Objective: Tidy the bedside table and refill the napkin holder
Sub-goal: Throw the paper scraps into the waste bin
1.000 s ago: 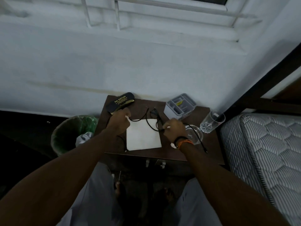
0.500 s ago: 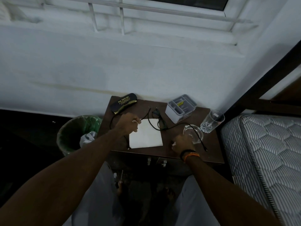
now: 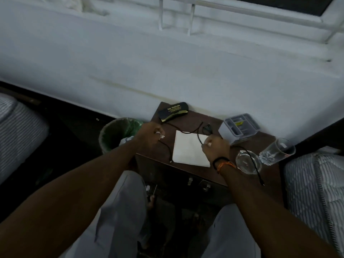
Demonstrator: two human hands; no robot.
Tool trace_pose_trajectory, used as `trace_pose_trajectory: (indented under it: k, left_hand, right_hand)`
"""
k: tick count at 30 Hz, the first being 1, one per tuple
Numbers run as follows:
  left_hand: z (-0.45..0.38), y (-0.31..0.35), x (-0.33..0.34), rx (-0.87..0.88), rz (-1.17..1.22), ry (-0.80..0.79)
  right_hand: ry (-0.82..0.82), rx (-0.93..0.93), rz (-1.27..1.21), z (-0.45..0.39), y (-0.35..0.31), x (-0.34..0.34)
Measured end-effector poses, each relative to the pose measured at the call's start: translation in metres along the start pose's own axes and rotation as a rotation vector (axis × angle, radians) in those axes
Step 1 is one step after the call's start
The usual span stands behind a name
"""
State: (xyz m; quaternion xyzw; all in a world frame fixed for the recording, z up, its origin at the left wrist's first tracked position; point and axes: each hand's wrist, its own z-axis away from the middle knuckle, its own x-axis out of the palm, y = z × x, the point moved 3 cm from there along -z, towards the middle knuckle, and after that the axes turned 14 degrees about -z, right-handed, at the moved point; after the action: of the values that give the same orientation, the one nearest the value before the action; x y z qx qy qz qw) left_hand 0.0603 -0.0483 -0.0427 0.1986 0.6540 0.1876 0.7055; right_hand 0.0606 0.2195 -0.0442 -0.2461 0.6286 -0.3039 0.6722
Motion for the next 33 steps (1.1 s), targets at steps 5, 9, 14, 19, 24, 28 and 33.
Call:
trace_pose_trajectory:
  k: [5, 9, 14, 19, 24, 28, 33]
  left_hand:
    - [0.011, -0.034, -0.021, -0.162, -0.017, 0.089]
    - [0.018, -0.073, -0.036, -0.296, 0.094, 0.107]
    - [0.011, -0.126, -0.042, -0.393, 0.23, 0.13]
    - [-0.001, -0.175, -0.036, -0.519, 0.365, 0.13]
    - [-0.01, -0.223, -0.017, -0.585, 0.394, 0.085]
    - [-0.025, -0.256, -0.002, -0.616, 0.453, 0.055]
    - [-0.019, -0.247, -0.011, -0.622, 0.537, 0.002]
  right_hand:
    - [-0.117, -0.146, -0.107, -0.007, -0.046, 0.044]
    - [-0.19, -0.25, -0.123, -0.015, -0.087, 0.096]
    - [-0.287, -0.311, -0.133, -0.022, -0.139, 0.158]
    - [-0.387, -0.327, -0.051, -0.038, -0.181, 0.217]
    - [-0.409, -0.311, 0.043, -0.064, -0.194, 0.268]
    - [-0.462, -0.304, 0.206, -0.082, -0.197, 0.309]
    - [-0.577, -0.283, 0.359, -0.094, -0.191, 0.344]
